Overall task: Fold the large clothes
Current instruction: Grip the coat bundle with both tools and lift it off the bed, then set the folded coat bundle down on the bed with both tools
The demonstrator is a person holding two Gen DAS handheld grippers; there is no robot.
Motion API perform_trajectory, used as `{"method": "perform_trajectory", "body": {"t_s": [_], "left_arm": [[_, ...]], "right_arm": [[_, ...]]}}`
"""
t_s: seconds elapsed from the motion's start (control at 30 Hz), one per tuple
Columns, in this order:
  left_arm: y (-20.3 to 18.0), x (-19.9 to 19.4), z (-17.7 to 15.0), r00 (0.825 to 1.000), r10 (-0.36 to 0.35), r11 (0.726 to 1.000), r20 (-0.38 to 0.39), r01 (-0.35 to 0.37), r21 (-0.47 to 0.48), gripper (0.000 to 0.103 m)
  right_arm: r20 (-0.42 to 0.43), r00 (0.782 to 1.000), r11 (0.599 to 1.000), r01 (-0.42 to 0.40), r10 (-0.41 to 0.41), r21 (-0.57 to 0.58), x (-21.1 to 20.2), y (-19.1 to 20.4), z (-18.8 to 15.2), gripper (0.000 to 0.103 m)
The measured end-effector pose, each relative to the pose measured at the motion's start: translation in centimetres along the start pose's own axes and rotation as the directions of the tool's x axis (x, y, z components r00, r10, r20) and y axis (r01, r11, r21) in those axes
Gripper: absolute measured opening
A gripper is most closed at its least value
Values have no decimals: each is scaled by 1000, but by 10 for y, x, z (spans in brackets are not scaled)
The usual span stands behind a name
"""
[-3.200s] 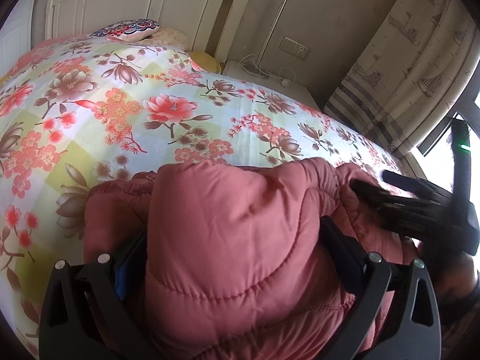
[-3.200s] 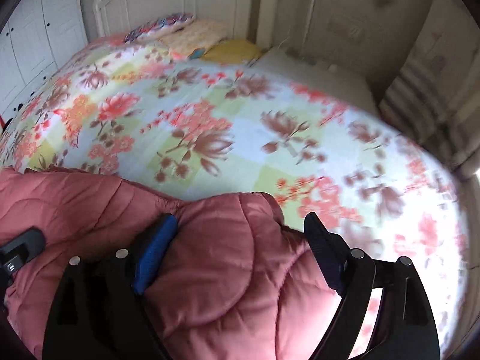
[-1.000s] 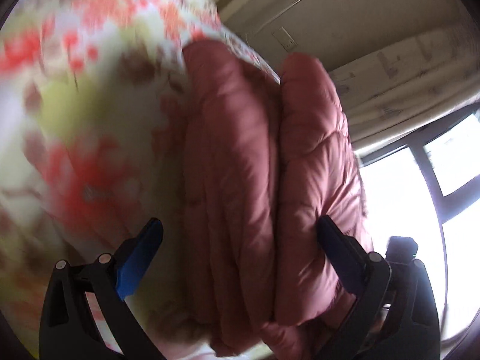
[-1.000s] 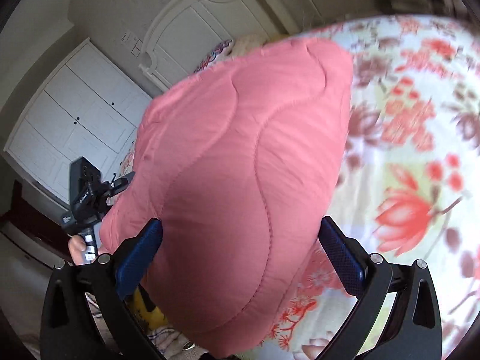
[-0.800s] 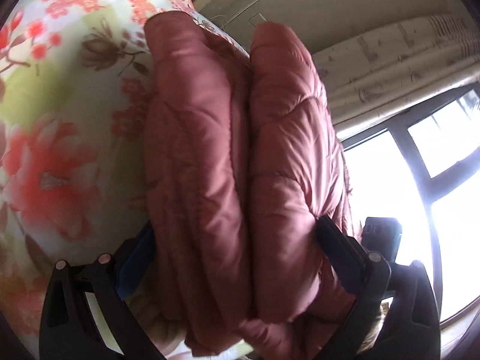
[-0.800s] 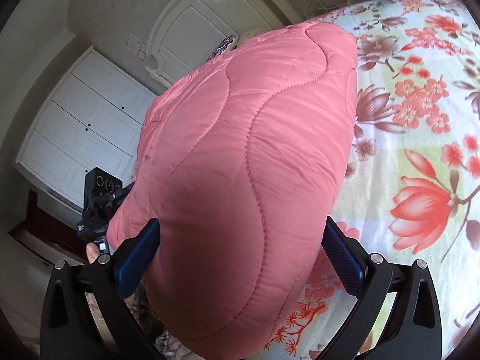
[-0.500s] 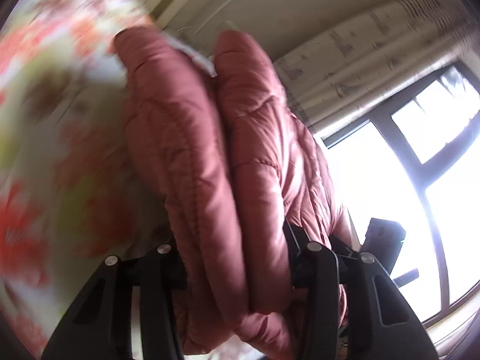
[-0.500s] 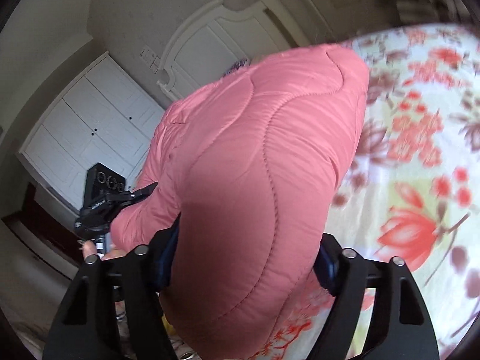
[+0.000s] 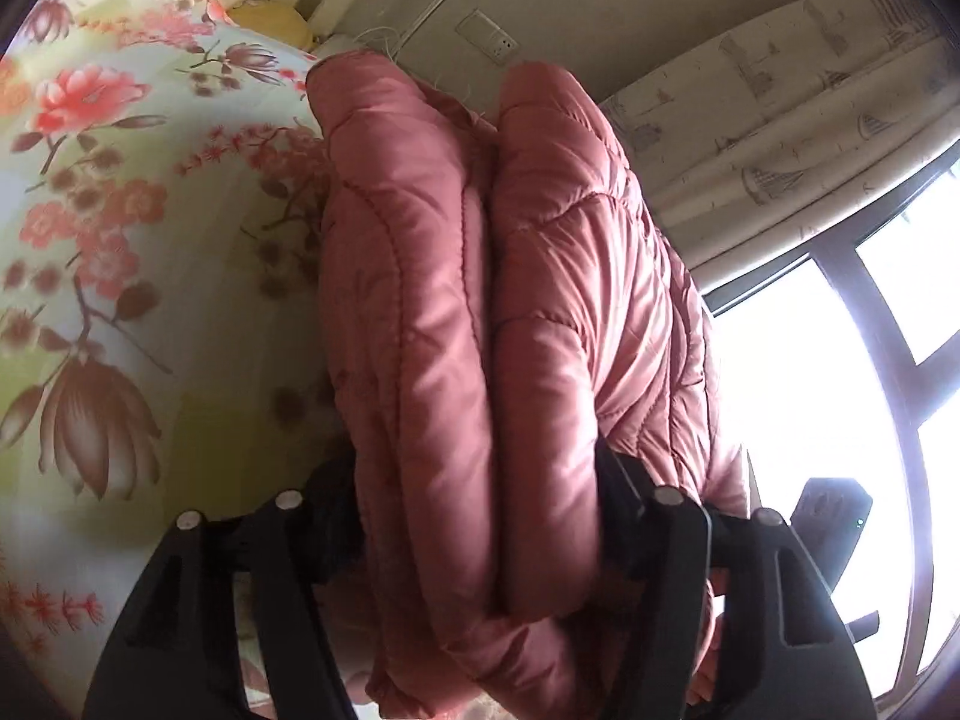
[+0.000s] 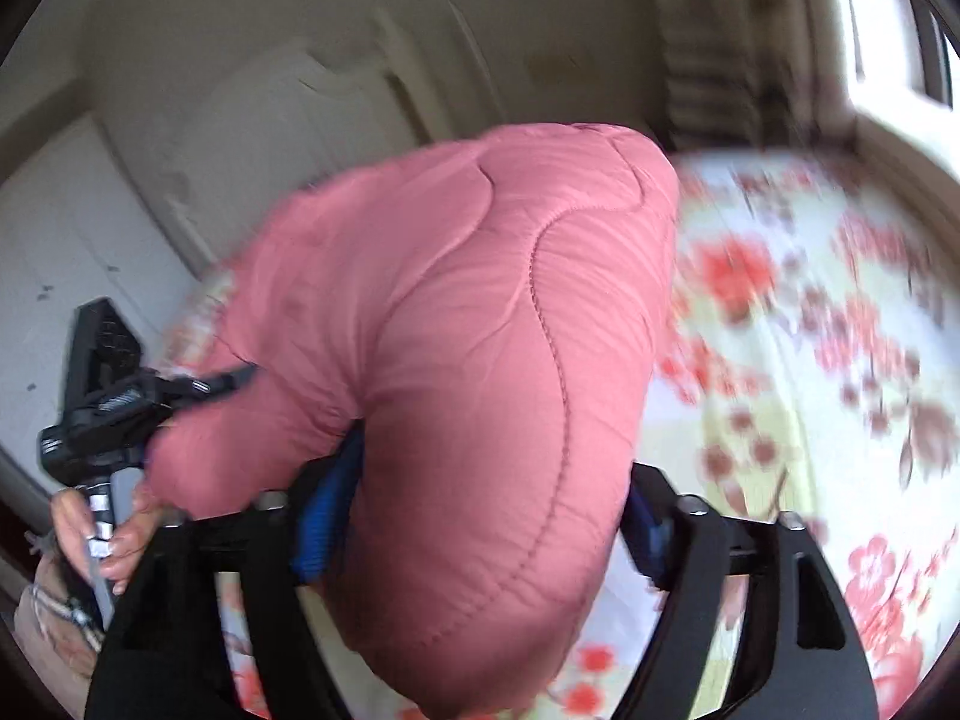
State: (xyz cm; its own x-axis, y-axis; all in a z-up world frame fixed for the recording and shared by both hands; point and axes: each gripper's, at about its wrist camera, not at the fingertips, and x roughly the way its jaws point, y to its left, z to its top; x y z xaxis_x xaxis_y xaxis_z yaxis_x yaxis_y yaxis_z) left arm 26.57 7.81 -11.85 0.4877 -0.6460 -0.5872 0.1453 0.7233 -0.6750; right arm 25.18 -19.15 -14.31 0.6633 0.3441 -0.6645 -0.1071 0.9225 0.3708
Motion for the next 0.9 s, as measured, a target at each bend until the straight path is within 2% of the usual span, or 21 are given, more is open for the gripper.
{"method": "perform_trajectory", "body": {"t_s": [0.07,0.13,0.2,0.23,0.3,0.33,0.37,0.4,0.47,0.5,0.57,0.63,0.67,0.73,0.77,0.8,0.83,0.87,0.9], "left_arm": [[1,-8,-4,1000,23,999,4,-24,28,72],[-4,-11,1,998,51,998,26,-51,27,76],[-3,-25,-1,997,51,999,63,-51,-1,76],[-4,-36,-6,992,74,997,99,-73,-13,76],[-12,-63,-19,964,158,987,213,-154,-37,76],[-14,-78,-28,937,209,978,278,-201,-58,76],[-15,-88,-35,918,238,971,316,-228,-69,77],[-18,-100,-44,891,273,962,362,-263,-77,78],[-29,-121,-58,838,331,938,433,-340,-60,83],[-35,-127,-60,818,345,928,461,-370,-39,84],[-48,-145,-65,768,361,902,529,-431,11,93],[-68,-170,-77,690,371,860,622,-508,51,101],[-82,-185,-84,642,362,836,676,-544,69,101],[-118,-202,-91,583,327,810,744,-578,97,101],[-134,-212,-95,548,302,794,780,-597,111,101],[-152,-224,-104,503,278,770,818,-626,124,101],[-164,-231,-111,482,267,753,834,-644,132,101],[-178,-237,-116,469,250,734,847,-662,150,101],[-188,-242,-121,467,236,721,852,-672,169,101]], "right_arm": [[25,999,999,-21,20,37,-7,-6,-4,88],[83,994,998,66,-66,-4,-25,9,-5,89],[197,971,987,151,-136,-60,-46,34,-6,90],[236,964,985,150,-126,-87,-52,44,-6,90],[284,957,978,118,-66,-172,-60,76,-7,90],[282,958,971,109,-46,-212,-59,91,-11,90],[261,965,960,104,-34,-261,-51,107,-15,90],[242,969,946,115,-40,-302,-40,120,-19,90],[207,974,914,168,-95,-369,-13,142,-26,90],[186,973,896,200,-134,-397,4,147,-30,90],[195,960,848,272,-203,-455,23,155,-41,90],[204,956,829,284,-209,-481,18,157,-47,90],[189,962,835,267,-199,-482,14,157,-49,90],[185,976,853,196,-119,-484,-23,161,-48,90],[216,973,858,180,-83,-482,-43,160,-45,91],[267,963,864,172,-45,-474,-73,160,-43,91],[309,951,870,167,-18,-464,-103,160,-42,93],[378,925,884,153,29,-442,-142,157,-42,98],[426,903,893,146,54,-425,-166,152,-40,98]]}}
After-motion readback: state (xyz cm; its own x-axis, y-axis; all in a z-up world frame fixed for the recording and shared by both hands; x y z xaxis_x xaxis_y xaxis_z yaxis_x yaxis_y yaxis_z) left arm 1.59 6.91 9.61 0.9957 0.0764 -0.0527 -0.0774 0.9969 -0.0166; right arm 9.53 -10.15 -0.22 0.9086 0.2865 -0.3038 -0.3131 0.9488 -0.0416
